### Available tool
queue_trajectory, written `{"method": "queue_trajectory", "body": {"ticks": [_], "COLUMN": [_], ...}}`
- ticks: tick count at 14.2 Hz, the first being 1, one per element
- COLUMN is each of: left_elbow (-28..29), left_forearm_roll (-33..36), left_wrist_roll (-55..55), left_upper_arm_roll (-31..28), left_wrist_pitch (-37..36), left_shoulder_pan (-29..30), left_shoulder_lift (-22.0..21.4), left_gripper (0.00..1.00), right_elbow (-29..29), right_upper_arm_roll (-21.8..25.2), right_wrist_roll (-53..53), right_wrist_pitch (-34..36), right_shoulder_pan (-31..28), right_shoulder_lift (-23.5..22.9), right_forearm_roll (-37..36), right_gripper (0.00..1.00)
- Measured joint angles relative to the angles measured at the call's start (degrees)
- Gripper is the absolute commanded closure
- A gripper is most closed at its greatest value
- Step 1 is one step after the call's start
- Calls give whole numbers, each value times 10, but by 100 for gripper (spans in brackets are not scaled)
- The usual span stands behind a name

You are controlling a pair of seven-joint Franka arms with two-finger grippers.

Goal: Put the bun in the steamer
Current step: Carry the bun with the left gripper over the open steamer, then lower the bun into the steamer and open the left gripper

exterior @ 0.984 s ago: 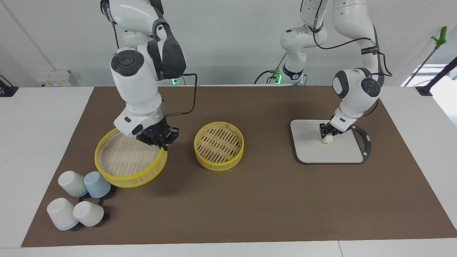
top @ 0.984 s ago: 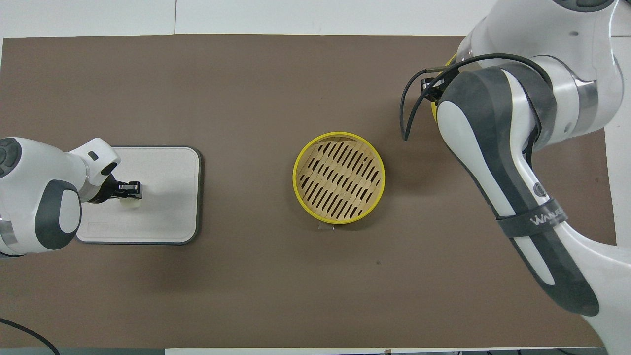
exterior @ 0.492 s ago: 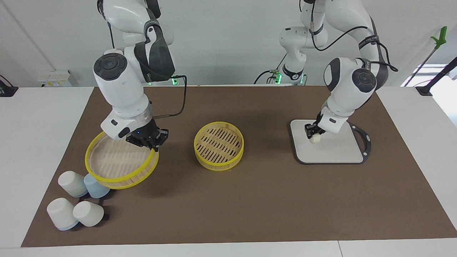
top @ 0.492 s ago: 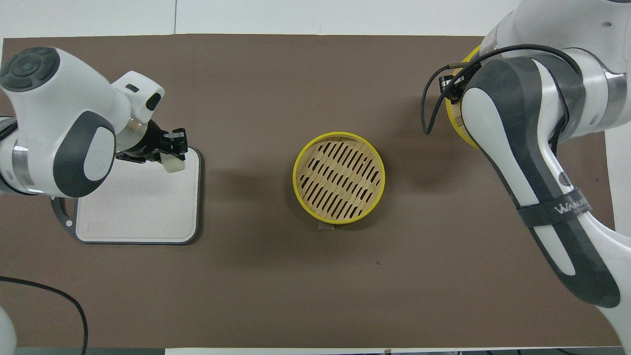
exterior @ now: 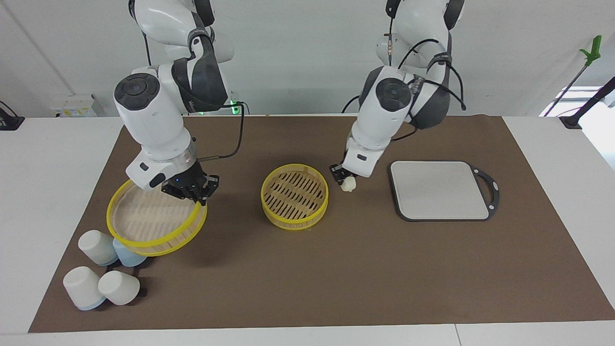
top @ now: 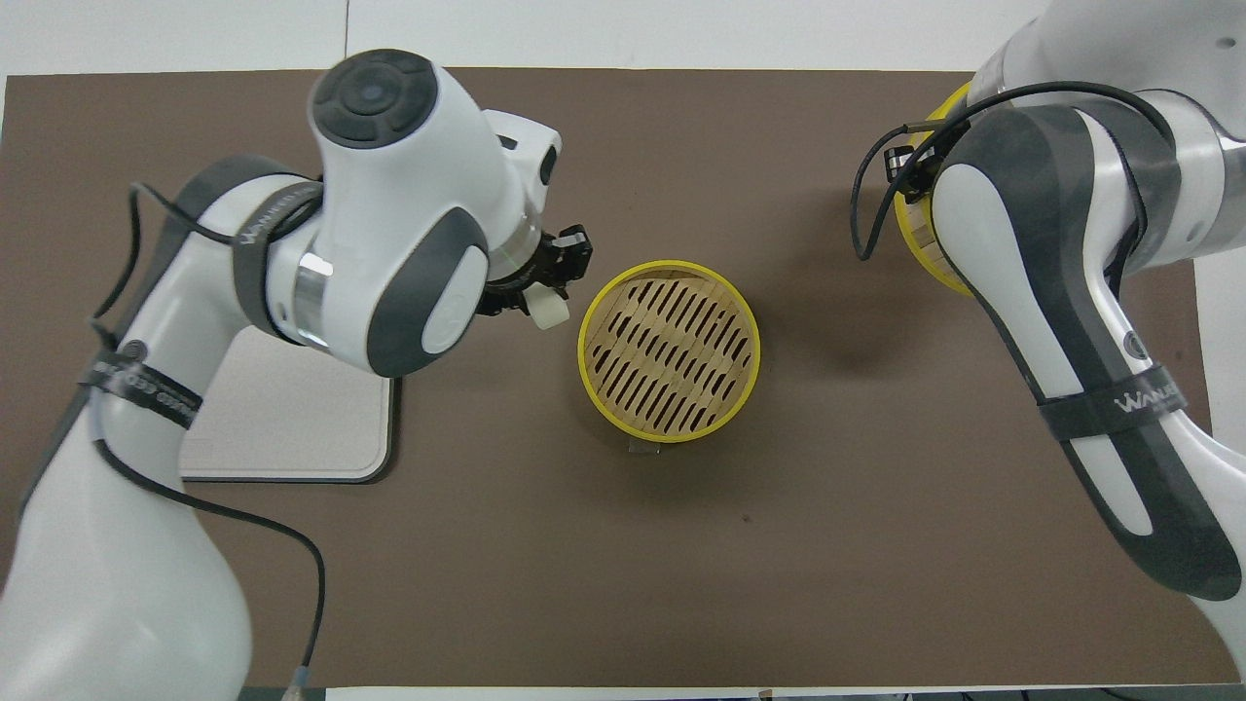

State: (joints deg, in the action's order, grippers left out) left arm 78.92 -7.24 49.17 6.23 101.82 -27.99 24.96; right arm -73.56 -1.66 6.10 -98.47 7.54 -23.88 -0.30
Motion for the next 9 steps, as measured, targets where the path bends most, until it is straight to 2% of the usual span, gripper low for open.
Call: {"method": "queue_trajectory", "body": {"ticks": [2, 4, 9], "left_elbow": [-32, -43, -16], "left_forearm_roll": [0, 0, 15], "left_wrist_roll": [28, 33, 33], "left_upper_arm_roll": [-2, -3, -3], "left_wrist_pitch": [12, 30, 81], "left_shoulder_pan": [-48, -69, -87], "left_shoulder_lift": [45, 80, 112], "left_gripper": [60, 60, 60], "right_elbow": [0, -1, -4], "right_upper_arm_roll": [0, 0, 0], "right_wrist_roll": [0, 0, -19], "right_wrist_pitch": [0, 0, 0], "right_shoulder_pan": [-4, -7, -21], "right_shoulder_lift": [0, 0, 0], "right_forearm_roll": [0, 0, 3], "right_gripper": [100, 100, 100]}}
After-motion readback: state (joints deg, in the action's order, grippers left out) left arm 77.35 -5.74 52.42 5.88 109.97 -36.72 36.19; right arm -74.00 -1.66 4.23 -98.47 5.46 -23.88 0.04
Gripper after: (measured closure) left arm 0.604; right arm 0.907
